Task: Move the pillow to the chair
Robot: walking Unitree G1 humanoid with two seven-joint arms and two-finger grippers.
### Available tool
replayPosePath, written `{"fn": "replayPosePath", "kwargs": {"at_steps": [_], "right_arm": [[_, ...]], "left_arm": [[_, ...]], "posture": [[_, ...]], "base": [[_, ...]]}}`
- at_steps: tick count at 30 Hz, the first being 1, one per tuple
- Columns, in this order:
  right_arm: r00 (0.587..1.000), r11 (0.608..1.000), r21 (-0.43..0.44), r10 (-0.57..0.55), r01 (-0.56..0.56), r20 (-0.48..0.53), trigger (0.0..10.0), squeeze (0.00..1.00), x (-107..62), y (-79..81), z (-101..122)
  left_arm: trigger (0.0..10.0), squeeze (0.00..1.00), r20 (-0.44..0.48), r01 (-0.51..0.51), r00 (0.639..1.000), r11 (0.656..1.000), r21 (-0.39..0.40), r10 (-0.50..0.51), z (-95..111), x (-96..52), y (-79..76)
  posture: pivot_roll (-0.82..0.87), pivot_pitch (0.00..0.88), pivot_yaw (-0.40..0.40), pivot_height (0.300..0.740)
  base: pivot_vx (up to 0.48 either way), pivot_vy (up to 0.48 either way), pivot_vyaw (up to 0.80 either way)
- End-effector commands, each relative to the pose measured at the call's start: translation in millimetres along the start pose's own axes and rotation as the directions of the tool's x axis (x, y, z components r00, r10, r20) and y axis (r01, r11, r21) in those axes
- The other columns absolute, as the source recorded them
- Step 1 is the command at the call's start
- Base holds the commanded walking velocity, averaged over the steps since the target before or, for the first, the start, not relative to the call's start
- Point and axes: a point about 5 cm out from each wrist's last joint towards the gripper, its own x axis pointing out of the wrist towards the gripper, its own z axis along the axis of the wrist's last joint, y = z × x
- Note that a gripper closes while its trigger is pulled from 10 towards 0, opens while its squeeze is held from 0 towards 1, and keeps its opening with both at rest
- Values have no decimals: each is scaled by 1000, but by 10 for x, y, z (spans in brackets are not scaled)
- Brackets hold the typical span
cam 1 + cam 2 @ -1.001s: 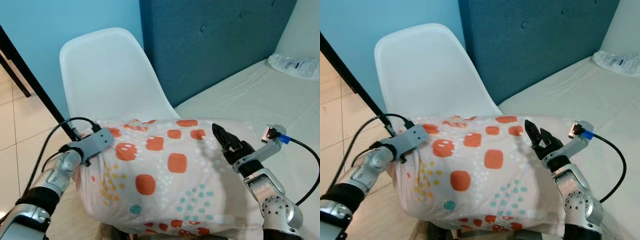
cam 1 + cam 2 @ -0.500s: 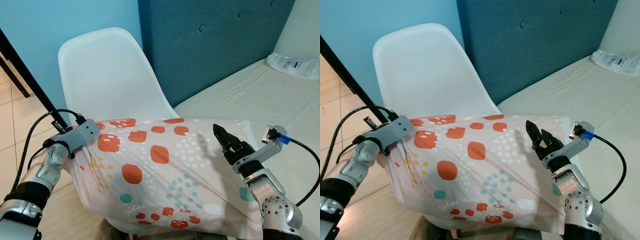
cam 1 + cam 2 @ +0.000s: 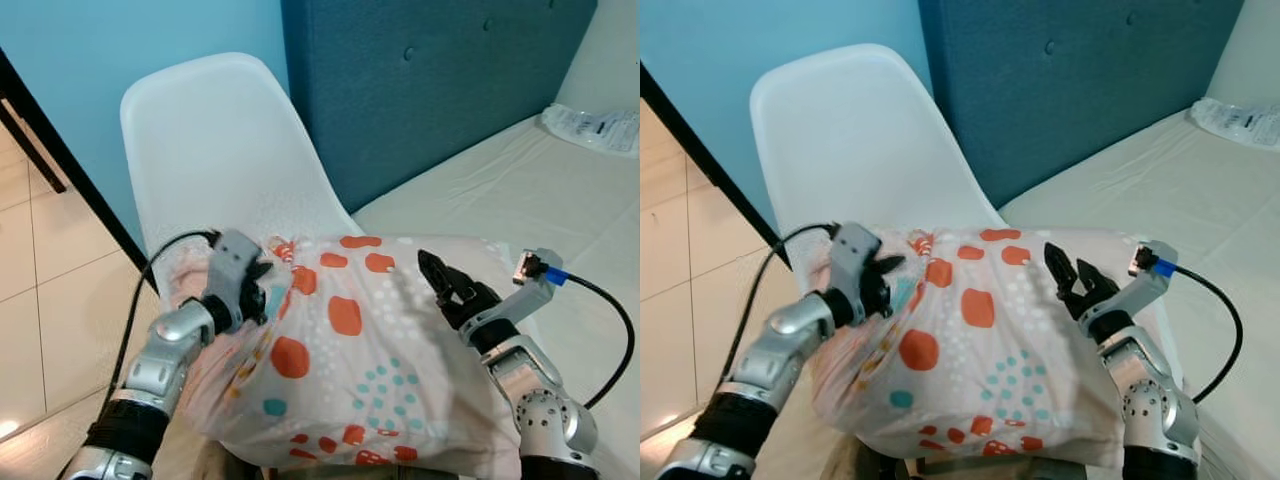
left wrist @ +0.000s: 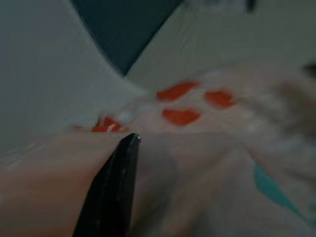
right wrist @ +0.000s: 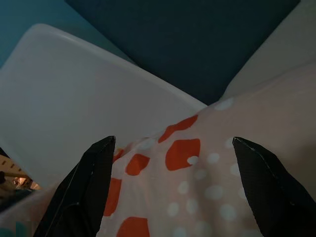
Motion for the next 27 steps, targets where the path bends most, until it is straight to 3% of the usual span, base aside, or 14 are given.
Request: {"fn": "replayPosePath", "kwargs": {"at_steps": [1,3,7,11,13,14,16,19,23,24,27], "right_arm": [[1000,1000,8,-20,20,-19,10000,0,-7,-32,-68],[1000,1000,8,-20,20,-18,10000,0,-6,-32,-70],[1000,1000,8,-23,23,-16,10000,0,0,-36,-82],[1000,1000,9,-25,25,-14,10000,0,3,-39,-82],[1000,1000,7,-28,28,-13,10000,0,3,-47,-83],[1000,1000,7,-28,28,-13,10000,0,3,-47,-83],[999,999,0,-36,36,-12,10000,0,3,-60,-81],[995,994,-41,-102,101,-21,10000,0,-4,-149,-75],[990,987,-66,-144,144,-5,10000,0,-17,-219,-41],[983,980,-76,-180,182,30,10000,0,-33,-280,26],[983,980,-76,-180,182,30,10000,0,-33,-280,26]], "left_arm": [[10000,1000,58,40,998,998,-57,-37,105,-33,7],[10000,1000,72,36,997,997,-66,-31,143,-44,36],[10000,1000,51,11,999,1000,-10,-10,264,-167,212],[10000,1000,20,6,1000,1000,26,-6,292,-217,271],[10000,1000,-96,45,995,991,126,-33,223,-268,271],[10000,1000,-96,45,995,991,126,-33,223,-268,271],[10000,1000,-178,73,983,978,193,-38,171,-300,269],[10000,1000,-252,40,967,945,324,45,125,-316,358],[10000,1000,-257,-7,959,920,391,117,145,-319,438],[10000,1000,-241,-63,952,893,445,187,188,-322,519],[10000,1000,-241,-63,952,893,445,187,188,-322,519]], "posture": [[-102,168,81,598],[-100,166,82,598],[-100,165,86,598],[-98,164,85,598],[-97,161,87,598],[-97,161,87,598],[-98,161,88,598],[-101,157,87,598],[-101,156,87,598],[-103,156,87,598],[-103,156,87,598]], "base": [[0,0,0],[0,0,0],[0,0,0],[0,0,0],[0,0,0],[0,0,0],[0,0,0],[0,0,0],[0,0,0],[0,0,0],[0,0,0]]}}
